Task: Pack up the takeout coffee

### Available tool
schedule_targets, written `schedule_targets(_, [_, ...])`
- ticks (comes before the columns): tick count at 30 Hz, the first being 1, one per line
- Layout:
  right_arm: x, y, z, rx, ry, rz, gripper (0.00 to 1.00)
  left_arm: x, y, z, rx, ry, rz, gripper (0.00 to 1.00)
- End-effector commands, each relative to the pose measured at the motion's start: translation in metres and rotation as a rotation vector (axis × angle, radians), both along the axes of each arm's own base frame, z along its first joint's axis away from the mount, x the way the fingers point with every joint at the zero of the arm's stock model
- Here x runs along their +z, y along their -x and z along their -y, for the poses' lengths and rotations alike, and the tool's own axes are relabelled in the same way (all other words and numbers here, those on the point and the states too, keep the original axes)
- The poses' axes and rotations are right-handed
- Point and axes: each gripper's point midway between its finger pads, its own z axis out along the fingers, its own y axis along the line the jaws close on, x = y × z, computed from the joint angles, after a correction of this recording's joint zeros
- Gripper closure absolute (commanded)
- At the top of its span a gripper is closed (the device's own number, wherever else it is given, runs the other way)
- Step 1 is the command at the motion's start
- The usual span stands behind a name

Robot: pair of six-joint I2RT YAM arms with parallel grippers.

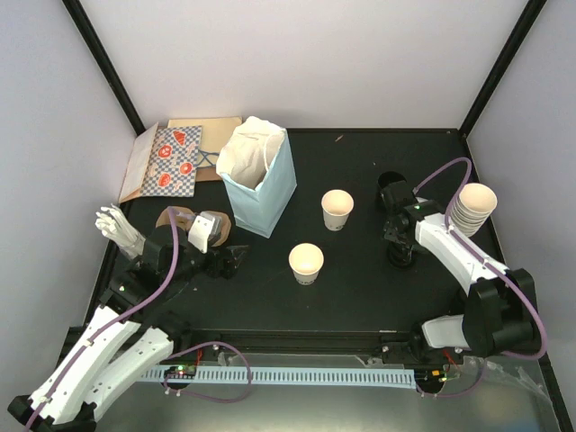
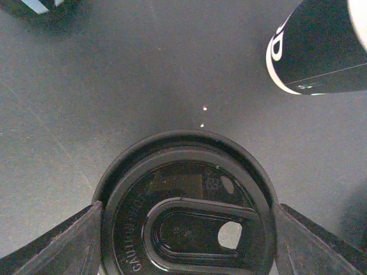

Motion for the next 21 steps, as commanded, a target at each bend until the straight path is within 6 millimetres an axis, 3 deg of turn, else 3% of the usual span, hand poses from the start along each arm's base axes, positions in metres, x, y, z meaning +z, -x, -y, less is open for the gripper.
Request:
schedule_targets(1, [0.028,-0.002,0.001,0.005,-0.018,0.062,0.22,0.004,-0.002,0.005,-0.023,0.009,0.017,0.01])
schedule_targets(9, [0.033,0.000,-0.003,0.027,-0.044,0.069,0.22,0.003,-0.002,0.007,-0.030,0.007,0.012,0.01])
schedule_targets(16, [0.009,0.004,0.001,0.019,-0.019,0.032,0.22,0.003,-0.001,0.008,-0.036,0.010,0.011,0.01])
schedule_targets(21, [0.010,0.001,-0.009,0.051,-0.076,0.080,0.22,0.003,0.000,0.007,-0.037,0.010,0.008,0.01])
